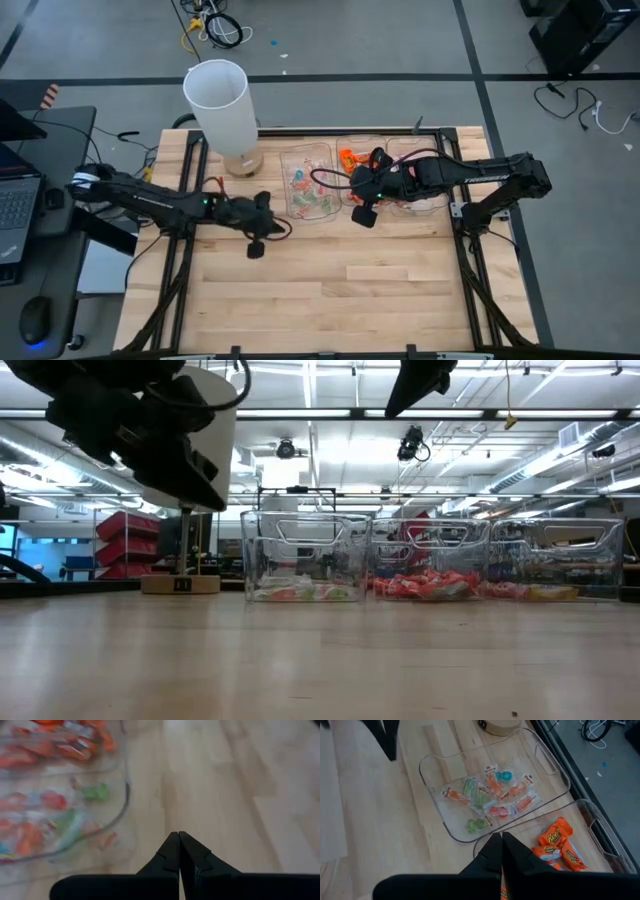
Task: Sort candy
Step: Move the middle left transparent bin to the top left of the table, then adjust the transparent bins to align them on the table
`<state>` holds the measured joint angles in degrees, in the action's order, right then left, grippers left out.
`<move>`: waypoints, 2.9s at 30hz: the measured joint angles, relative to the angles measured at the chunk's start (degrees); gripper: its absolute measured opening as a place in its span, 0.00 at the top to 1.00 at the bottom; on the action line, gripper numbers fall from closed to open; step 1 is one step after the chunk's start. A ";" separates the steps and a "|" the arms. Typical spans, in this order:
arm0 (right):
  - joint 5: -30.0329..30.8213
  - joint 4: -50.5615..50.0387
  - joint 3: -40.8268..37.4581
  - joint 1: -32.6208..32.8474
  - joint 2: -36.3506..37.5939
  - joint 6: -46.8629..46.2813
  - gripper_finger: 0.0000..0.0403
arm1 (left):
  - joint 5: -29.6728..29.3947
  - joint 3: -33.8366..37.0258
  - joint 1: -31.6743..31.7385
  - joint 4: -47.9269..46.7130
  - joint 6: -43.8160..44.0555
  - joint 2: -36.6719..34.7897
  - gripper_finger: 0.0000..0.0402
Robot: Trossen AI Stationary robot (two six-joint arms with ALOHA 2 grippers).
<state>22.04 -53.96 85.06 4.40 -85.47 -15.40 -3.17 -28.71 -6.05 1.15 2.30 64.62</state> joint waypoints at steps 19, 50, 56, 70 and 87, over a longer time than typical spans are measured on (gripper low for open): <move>0.00 0.82 0.00 0.17 0.02 0.07 1.00 | -26.92 0.03 -2.99 7.63 8.13 9.25 1.00; 4.02 3.91 -0.04 5.00 0.00 4.68 1.00 | -30.52 0.01 -14.12 0.60 9.25 -3.11 1.00; 1.90 6.22 -0.04 5.64 0.01 7.84 1.00 | -25.22 0.01 -17.55 2.74 5.58 -8.19 1.00; -4.13 22.46 -22.16 -2.16 -0.04 -1.12 1.00 | -26.15 0.01 -19.62 3.25 5.48 -12.06 1.00; -11.02 36.77 -32.46 -5.79 0.17 -0.96 1.00 | -26.35 0.01 -19.62 3.23 5.67 -12.02 1.00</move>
<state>11.03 -17.19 52.60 -1.39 -85.30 -16.36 -29.52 -28.71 -25.67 4.38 7.97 52.60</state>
